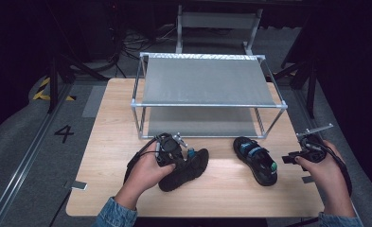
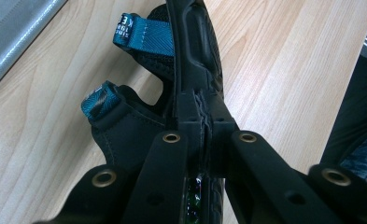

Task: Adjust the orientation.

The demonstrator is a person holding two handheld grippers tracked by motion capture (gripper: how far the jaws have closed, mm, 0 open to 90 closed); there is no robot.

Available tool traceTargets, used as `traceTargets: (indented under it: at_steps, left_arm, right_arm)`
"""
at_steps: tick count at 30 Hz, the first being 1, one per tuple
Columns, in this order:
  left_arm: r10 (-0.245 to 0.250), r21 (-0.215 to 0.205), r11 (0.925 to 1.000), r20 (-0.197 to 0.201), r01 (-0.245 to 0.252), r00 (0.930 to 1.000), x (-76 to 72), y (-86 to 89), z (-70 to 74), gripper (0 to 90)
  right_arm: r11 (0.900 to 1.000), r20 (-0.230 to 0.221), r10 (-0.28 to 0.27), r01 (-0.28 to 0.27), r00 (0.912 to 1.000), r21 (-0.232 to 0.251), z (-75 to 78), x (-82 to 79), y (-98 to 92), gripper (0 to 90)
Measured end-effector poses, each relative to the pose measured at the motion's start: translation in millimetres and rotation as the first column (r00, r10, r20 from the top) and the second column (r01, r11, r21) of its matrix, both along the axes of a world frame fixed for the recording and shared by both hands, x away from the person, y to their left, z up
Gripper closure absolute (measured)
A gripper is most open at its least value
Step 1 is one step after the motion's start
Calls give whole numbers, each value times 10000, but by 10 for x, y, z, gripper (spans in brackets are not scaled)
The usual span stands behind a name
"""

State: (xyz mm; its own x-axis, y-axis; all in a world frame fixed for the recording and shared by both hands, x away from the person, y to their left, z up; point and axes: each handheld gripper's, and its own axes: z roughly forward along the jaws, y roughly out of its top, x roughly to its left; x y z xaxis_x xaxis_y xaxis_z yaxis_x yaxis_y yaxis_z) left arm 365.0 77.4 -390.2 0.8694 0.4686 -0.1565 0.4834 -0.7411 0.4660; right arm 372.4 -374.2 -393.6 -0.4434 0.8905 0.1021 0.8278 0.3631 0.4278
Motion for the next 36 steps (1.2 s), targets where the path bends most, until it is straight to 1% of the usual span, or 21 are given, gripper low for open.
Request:
traceTargets:
  at_steps: [3,7,12,13,14,16,18,20,21,23,26,27,28,29,30,31,32,33,34,35,36]
  left_arm:
    - [-76,150,9999,200,73,9998,-31,-18,10,881]
    - [-283,215,9994,387,274,9989,-90,-44,27,882]
    - [-478,185,9987,273,474,9985,-142,-69,48,890]
    - [-602,7,9982,11,602,9982,-165,-76,53,894]
    - [-656,-90,9978,-23,656,9978,-180,-87,51,893]
    - [-720,-94,9974,-37,719,9974,-197,-99,55,890]
    - [-926,-84,9957,-187,925,9955,-231,-130,65,877]
    - [-1220,-340,9922,-667,1200,9903,-281,-181,50,857]
    - [-1423,-429,9894,-917,1389,9856,-308,-219,35,846]
    - [-1861,-461,9823,-1331,1815,9735,-363,-296,10,814]
    - [-2274,-360,9738,-1435,2246,9632,-432,-390,-4,712]
    - [-2409,-384,9705,-1552,2379,9581,-455,-420,-10,693]
    - [-2641,-344,9644,-1737,2622,9487,-483,-460,-23,686]
    - [-2793,-321,9600,-1834,2783,9425,-501,-484,-34,651]
    - [-2975,-263,9540,-2062,2986,9322,-523,-514,-45,641]
    - [-3163,-302,9477,-2230,3178,9221,-541,-541,-66,631]
    - [-3296,-411,9433,-2344,3294,9146,-567,-566,-94,625]
    - [-3516,-398,9348,-2454,3530,9034,-593,-595,-112,618]
    - [-3639,-442,9299,-2578,3653,8951,-615,-613,-121,599]
    - [-3639,-442,9299,-2578,3653,8951,-615,-613,-121,581]
    - [-3916,-344,9159,-2958,3999,8713,-643,-636,-103,578]
  right_arm:
    - [10000,26,19,-19,10000,-77,8,-2,-1,617]
    - [9999,44,-97,98,9999,-124,21,-8,-28,617]
    - [9999,112,-128,128,9999,-41,45,-4,-36,617]
    - [9999,109,-114,114,9999,-36,49,-3,-34,617]
    - [10000,122,-76,76,9999,-42,50,-2,-31,621]
    - [10000,113,-63,63,9999,6,53,-2,-24,625]
    - [10000,183,14,-13,9998,-2,63,-2,-19,626]
    - [10000,187,39,-40,9998,36,71,-5,-8,624]
    - [10000,187,53,-54,9998,46,73,-8,-4,622]
    - [10000,188,57,-57,9998,46,70,-13,6,619]
    - [9997,170,226,-227,9996,25,59,-15,22,616]
    - [9998,158,210,-211,9997,28,56,-15,28,615]
    - [9997,160,225,-225,9996,-4,54,-15,31,614]
    - [9997,152,245,-245,9996,23,51,-15,34,614]
    - [9997,155,254,-254,9996,22,48,-15,38,614]
    - [9995,169,305,-305,9994,-6,43,-14,44,613]
    - [9994,143,348,-348,9993,-22,39,-14,56,611]
    - [9991,132,426,-425,9990,-58,35,-12,64,610]
    - [9990,131,441,-441,9989,-47,31,-13,79,608]
    - [9988,113,492,-492,9987,-36,32,-14,86,605]
    - [9987,120,513,-512,9986,-43,30,-16,97,603]
